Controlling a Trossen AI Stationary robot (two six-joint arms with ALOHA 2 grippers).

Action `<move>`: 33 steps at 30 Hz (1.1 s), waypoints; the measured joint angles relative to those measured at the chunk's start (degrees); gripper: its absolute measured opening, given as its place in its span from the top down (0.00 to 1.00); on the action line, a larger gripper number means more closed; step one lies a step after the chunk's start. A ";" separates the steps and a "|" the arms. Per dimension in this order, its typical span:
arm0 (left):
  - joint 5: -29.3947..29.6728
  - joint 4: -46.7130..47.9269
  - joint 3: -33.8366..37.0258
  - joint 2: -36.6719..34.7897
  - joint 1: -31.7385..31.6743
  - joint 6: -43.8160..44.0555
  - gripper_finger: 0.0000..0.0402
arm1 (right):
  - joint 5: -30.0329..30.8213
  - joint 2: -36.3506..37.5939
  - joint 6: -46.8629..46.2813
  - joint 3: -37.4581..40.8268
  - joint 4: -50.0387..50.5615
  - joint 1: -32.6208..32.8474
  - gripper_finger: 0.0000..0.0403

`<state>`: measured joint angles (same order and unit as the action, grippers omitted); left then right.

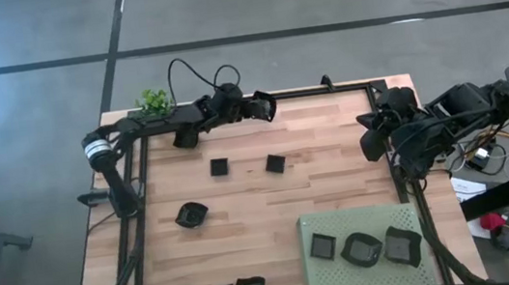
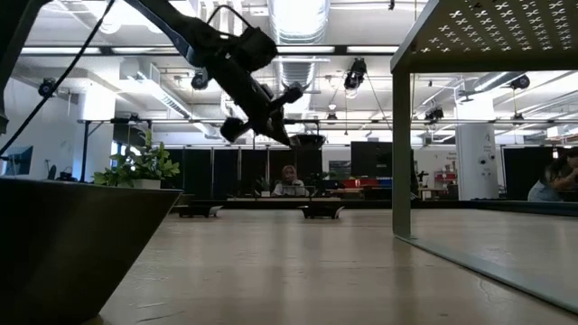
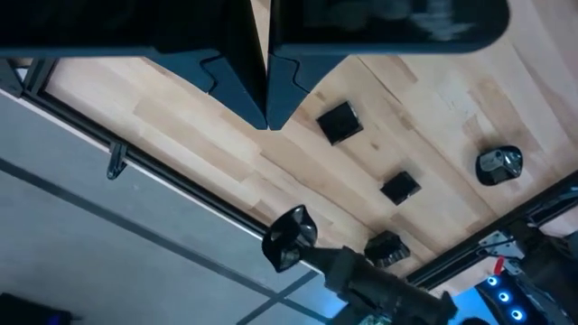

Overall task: Pick & Place Mini shaped plates
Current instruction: Stack the leaf-shaped plate on the leaf-shaped plate on the shelf

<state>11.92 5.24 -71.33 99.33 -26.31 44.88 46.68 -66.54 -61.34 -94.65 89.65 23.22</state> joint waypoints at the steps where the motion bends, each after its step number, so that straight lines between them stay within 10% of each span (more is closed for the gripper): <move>1: 0.58 0.19 0.00 -0.54 0.19 -0.37 1.00 | 0.01 0.00 0.04 0.15 0.00 0.00 0.98; 33: 12.29 -11.39 0.02 -10.56 8.42 -25.77 1.00 | 9.50 -2.09 14.23 3.10 -11.00 -0.03 0.98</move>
<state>24.21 -6.16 -71.31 88.77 -17.89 19.11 56.19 -68.63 -47.11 -91.55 78.65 23.20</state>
